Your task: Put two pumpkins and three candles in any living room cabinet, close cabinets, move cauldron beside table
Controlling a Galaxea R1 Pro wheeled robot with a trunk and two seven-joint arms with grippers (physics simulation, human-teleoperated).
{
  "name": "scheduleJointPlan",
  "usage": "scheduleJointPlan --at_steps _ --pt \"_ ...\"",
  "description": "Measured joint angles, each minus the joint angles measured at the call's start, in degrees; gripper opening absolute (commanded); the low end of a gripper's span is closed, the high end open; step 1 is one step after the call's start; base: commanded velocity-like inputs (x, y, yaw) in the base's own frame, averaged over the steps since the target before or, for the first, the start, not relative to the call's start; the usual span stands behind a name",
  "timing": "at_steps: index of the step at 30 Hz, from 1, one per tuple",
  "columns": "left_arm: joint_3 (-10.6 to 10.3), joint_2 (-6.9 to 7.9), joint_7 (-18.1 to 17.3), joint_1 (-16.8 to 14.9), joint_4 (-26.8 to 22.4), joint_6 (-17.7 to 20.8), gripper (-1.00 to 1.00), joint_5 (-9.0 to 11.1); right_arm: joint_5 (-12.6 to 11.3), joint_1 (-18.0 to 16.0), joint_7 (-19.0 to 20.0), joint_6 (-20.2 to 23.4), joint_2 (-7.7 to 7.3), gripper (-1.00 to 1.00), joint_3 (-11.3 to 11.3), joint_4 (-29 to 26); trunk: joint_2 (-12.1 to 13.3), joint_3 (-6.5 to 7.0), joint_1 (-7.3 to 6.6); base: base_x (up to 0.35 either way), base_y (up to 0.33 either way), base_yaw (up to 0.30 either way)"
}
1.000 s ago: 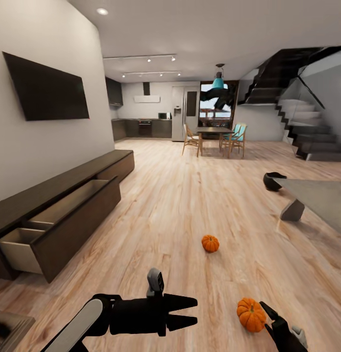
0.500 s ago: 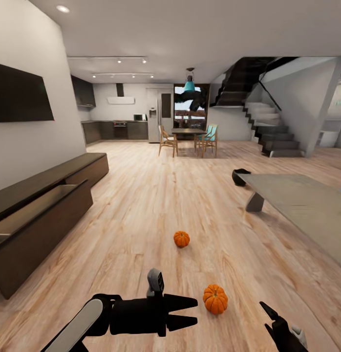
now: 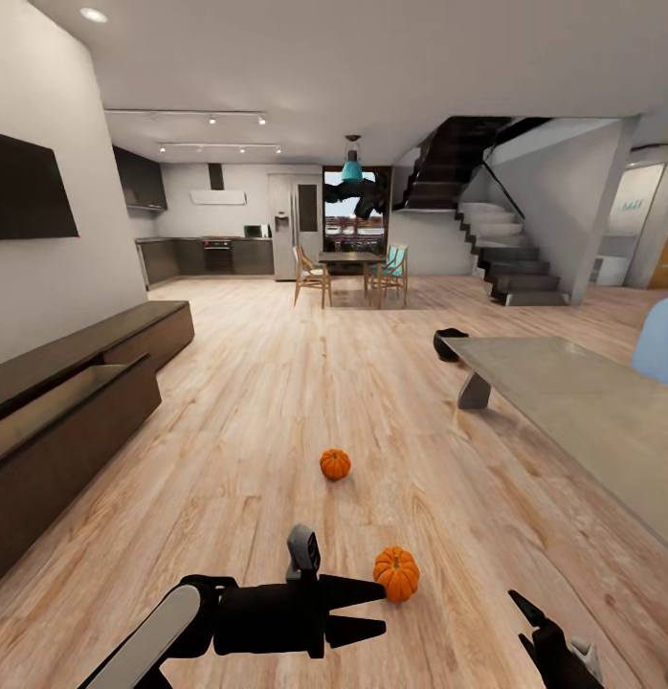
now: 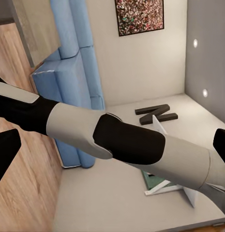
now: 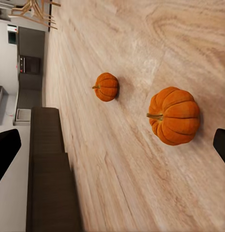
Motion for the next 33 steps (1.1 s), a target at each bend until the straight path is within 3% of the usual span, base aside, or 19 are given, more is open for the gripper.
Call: scheduleJointPlan --at_steps 20,33 --pt "0.2 0.04 0.3 0.0 0.0 0.0 1.00 0.0 0.1 0.0 0.0 -1.3 -0.08 1.00 0.1 0.0 0.0 0.00 0.00 0.017 0.000 0.000" --pt "2.0 0.20 0.4 0.0 0.0 0.0 1.00 0.1 0.1 0.0 0.0 -1.5 -0.05 1.00 0.1 0.0 0.0 0.00 0.00 0.000 0.000 0.000"
